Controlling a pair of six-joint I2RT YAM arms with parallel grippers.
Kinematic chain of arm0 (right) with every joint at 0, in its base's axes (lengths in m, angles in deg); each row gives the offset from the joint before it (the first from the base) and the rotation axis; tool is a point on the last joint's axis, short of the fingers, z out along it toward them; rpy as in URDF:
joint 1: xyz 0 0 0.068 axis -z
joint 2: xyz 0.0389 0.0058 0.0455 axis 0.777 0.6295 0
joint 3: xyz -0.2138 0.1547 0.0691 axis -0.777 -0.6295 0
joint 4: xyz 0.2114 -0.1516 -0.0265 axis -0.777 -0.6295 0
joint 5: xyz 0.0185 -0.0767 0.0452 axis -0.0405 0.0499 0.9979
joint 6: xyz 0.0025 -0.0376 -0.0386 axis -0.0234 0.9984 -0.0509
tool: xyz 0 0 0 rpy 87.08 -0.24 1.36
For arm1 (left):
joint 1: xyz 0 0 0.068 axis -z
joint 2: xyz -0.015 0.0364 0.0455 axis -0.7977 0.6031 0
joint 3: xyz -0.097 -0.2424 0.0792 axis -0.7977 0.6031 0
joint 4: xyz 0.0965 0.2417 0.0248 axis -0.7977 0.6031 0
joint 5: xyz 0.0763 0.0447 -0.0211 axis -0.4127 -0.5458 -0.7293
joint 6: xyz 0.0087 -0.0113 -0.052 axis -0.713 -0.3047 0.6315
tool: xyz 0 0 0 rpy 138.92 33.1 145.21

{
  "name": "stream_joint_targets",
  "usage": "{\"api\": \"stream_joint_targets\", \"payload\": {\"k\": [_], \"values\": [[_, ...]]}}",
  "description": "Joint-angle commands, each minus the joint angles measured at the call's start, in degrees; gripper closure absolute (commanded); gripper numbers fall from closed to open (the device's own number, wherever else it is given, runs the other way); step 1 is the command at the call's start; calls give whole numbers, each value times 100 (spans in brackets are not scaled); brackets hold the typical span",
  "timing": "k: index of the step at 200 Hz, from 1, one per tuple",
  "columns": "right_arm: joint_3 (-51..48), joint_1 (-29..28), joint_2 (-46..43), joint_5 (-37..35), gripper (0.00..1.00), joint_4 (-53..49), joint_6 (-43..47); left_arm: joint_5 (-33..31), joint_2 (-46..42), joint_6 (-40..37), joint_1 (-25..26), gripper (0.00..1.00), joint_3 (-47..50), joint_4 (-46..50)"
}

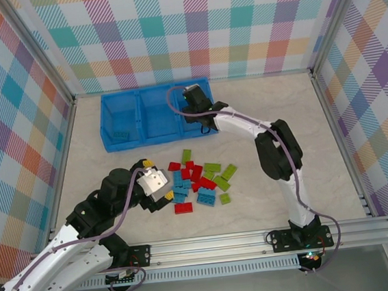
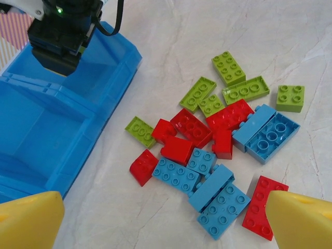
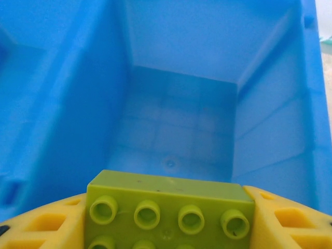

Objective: Sort the legos into containers by color

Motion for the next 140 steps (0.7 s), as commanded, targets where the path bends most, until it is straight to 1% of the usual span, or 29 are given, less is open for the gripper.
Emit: {"api": "stream_joint_targets", "payload": {"k": [1, 15, 53, 85, 96, 117, 131, 140], "values": [[419, 82, 65, 264, 41, -264, 216, -65, 8, -12, 11, 0, 71, -295], [468, 83, 7, 341, 33, -300, 238, -121, 16, 58, 12, 0, 81, -320], [391, 83, -460, 362, 26, -437, 246, -346, 215, 283, -11, 0, 22, -328], [2, 94, -992, 466, 12, -233, 321, -248, 446, 503, -108, 0, -71, -326], [-80, 109, -1098, 514, 12, -226, 357, -163, 521, 571, -150, 0, -93, -341], [-112, 129, -1370, 568, 12, -550, 290, -177, 621, 805, -215, 0, -174, -341], [-350, 129, -1794, 837, 11, -768, 215, -264, 709, 1292, -218, 0, -343, -286], [-597, 131, -2185, 1123, 9, -926, 190, -300, 833, 1756, -210, 0, -585, -166]]}}
